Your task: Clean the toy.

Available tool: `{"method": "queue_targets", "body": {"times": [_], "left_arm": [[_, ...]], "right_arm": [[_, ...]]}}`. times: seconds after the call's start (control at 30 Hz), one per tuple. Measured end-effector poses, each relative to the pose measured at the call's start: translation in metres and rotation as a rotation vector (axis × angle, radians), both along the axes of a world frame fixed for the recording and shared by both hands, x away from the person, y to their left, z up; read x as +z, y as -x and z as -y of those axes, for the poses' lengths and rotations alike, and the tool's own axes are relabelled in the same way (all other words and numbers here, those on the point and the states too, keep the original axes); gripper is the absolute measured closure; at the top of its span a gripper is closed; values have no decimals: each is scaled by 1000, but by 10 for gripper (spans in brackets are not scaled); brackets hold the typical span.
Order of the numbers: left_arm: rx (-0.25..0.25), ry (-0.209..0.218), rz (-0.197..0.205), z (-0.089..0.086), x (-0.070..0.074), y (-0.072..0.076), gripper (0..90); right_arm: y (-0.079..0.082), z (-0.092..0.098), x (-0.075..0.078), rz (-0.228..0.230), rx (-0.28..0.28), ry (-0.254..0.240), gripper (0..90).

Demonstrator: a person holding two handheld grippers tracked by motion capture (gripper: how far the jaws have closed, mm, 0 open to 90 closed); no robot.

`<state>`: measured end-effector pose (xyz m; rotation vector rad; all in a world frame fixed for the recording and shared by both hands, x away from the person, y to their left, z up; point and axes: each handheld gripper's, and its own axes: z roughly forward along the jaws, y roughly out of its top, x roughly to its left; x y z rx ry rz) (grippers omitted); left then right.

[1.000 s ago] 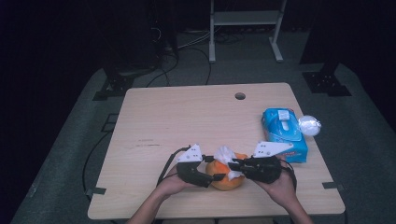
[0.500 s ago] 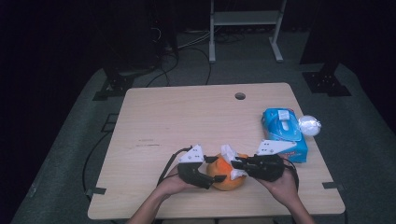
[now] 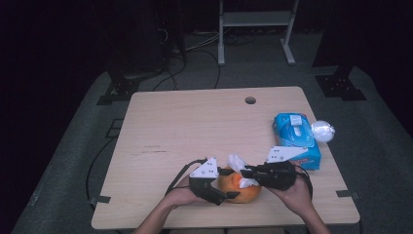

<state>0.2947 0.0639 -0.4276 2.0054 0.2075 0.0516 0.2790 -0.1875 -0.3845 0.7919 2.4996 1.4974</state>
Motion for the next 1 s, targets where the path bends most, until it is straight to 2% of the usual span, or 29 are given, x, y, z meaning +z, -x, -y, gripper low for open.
{"method": "queue_targets", "body": {"times": [0.07,0.1,0.17,0.27,0.4,0.53,0.57,0.67,0.7,0.73,0.8,0.87,0.93,1.0], "left_arm": [[43,-14,-34,0,1,-4,184],[39,-5,-45,0,-1,-5,185],[12,-11,-27,1,-5,-4,230],[-21,-32,-4,2,-5,1,270],[-40,-52,17,2,-6,4,298],[-35,-38,16,1,-7,3,321],[-38,-35,14,1,-8,4,322],[-48,-36,24,2,-8,4,322],[-49,-36,26,3,-8,4,322],[-53,-37,25,3,-9,4,323],[-54,-31,20,4,-10,3,325],[-37,-21,12,2,-10,1,329],[-23,-22,13,-1,-9,-1,343],[-14,-20,11,-3,-8,-2,355]], "right_arm": [[-3,5,-4,-38,7,-9,808],[-3,6,-4,-41,7,-8,808],[-1,4,-2,-45,14,-11,808],[5,-5,2,-38,59,-26,808],[9,-16,3,-27,88,-1,808],[4,-8,0,-24,50,19,808],[-1,4,-2,-25,-2,41,808],[-9,21,-7,-33,-75,86,808],[-10,25,-9,-43,-93,87,808],[-11,28,-10,-57,-90,67,808],[-8,25,-7,-56,-68,41,807],[-3,17,-3,-54,-16,-7,807],[1,9,2,-32,11,3,807],[1,7,3,-20,9,15,807]]}}
